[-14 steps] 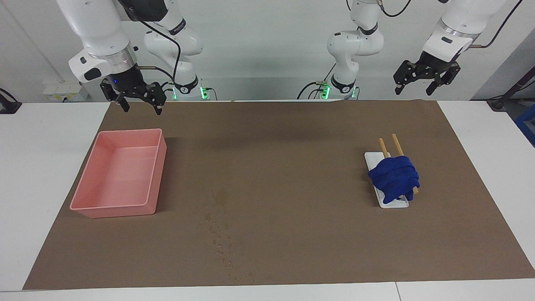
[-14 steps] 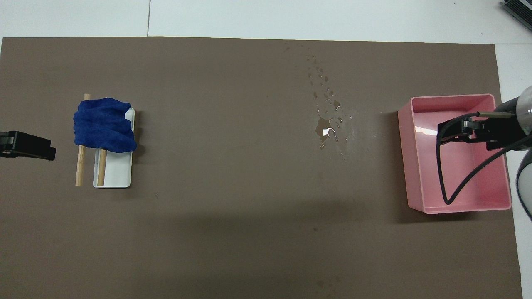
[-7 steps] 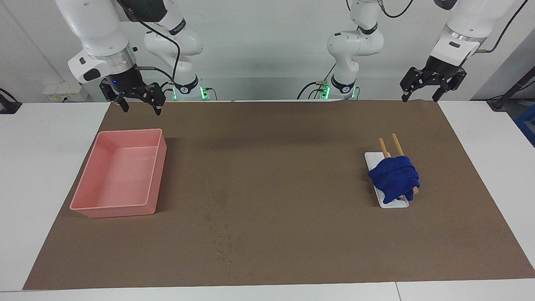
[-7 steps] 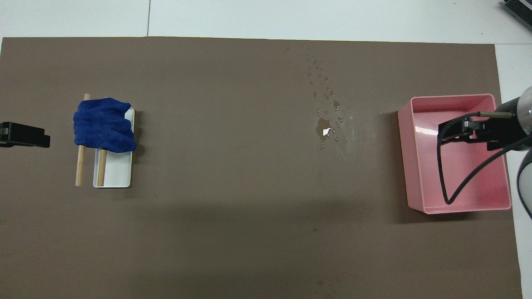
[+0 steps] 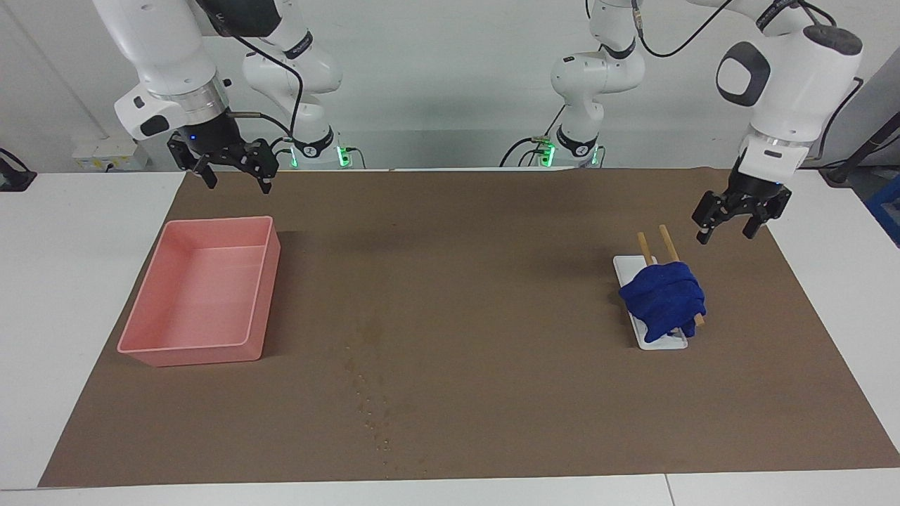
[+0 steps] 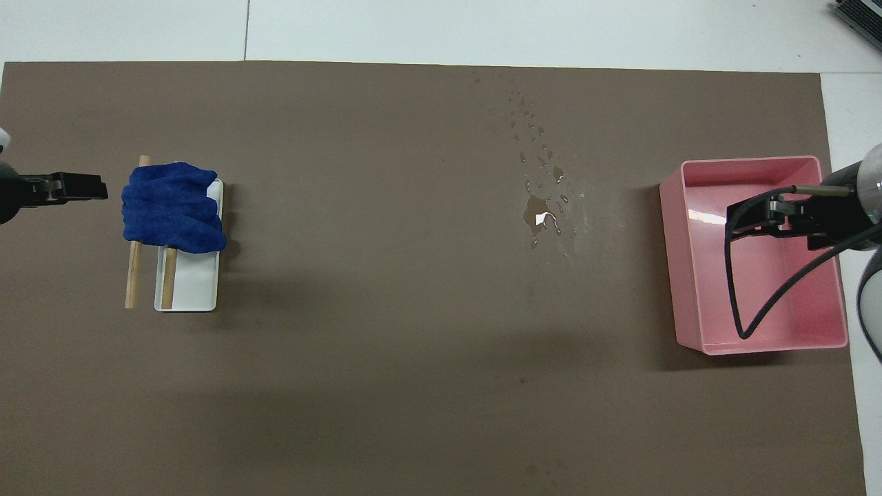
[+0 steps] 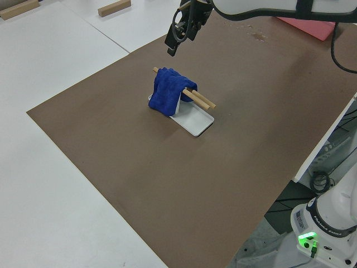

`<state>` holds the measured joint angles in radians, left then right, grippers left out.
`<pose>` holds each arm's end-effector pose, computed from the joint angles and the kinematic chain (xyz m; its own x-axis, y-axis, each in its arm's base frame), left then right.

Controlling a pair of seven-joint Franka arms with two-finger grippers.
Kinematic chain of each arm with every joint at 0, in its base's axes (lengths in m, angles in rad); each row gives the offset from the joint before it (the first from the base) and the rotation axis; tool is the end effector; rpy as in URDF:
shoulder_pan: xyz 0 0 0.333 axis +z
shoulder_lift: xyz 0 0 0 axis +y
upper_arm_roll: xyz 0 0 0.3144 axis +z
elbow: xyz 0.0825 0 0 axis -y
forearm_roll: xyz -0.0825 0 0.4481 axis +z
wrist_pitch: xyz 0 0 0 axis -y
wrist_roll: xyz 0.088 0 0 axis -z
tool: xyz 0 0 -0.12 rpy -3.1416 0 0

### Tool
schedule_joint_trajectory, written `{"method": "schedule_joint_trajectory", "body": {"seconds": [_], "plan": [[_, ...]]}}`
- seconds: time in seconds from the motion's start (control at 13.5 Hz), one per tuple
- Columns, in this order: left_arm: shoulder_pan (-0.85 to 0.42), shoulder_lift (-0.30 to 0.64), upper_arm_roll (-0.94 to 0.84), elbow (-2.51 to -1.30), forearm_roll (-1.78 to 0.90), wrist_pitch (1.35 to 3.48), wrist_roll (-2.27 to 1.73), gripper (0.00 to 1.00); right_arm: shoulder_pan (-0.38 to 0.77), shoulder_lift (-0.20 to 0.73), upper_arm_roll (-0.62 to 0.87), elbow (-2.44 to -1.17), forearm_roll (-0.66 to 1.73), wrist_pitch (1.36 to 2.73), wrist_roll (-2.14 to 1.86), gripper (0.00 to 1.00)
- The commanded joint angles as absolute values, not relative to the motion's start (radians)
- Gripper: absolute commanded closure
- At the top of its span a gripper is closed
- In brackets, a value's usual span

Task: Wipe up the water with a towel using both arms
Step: 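Grasp the blue towel's edge with the left gripper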

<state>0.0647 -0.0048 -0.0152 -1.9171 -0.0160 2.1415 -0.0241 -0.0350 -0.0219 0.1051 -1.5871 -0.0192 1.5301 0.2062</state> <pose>0.6431 0.0310 0.4786 0.9706 0.0808 0.2267 0.0782 -0.9967 0.0205 0.6056 0.0408 0.6111 0.9902 -0.1365 -0.0301 -0.1357 -0.9903 0.0283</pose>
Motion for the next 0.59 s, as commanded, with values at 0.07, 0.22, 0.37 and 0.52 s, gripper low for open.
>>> {"method": "schedule_joint_trajectory", "body": {"seconds": [0.07, 0.22, 0.37, 0.52], "plan": [[0.051, 0.041, -0.021, -2.054, -0.011, 2.371, -0.104, 0.0, -0.052, -0.044, 0.112, -1.612, -0.018, 1.525, 0.173, 0.0], [0.052, 0.046, -0.02, -2.056, -0.011, 2.385, -0.092, 0.01, -0.052, -0.045, 0.112, -1.615, -0.018, 1.525, 0.172, 0.0], [0.049, 0.064, -0.021, -2.065, -0.011, 2.405, -0.103, 0.05, -0.052, -0.044, 0.112, -1.615, -0.018, 1.525, 0.172, 0.0], [0.043, 0.064, -0.021, -2.083, -0.011, 2.422, -0.104, 0.15, -0.052, -0.046, 0.112, -1.615, -0.018, 1.525, 0.172, 0.0]]}}
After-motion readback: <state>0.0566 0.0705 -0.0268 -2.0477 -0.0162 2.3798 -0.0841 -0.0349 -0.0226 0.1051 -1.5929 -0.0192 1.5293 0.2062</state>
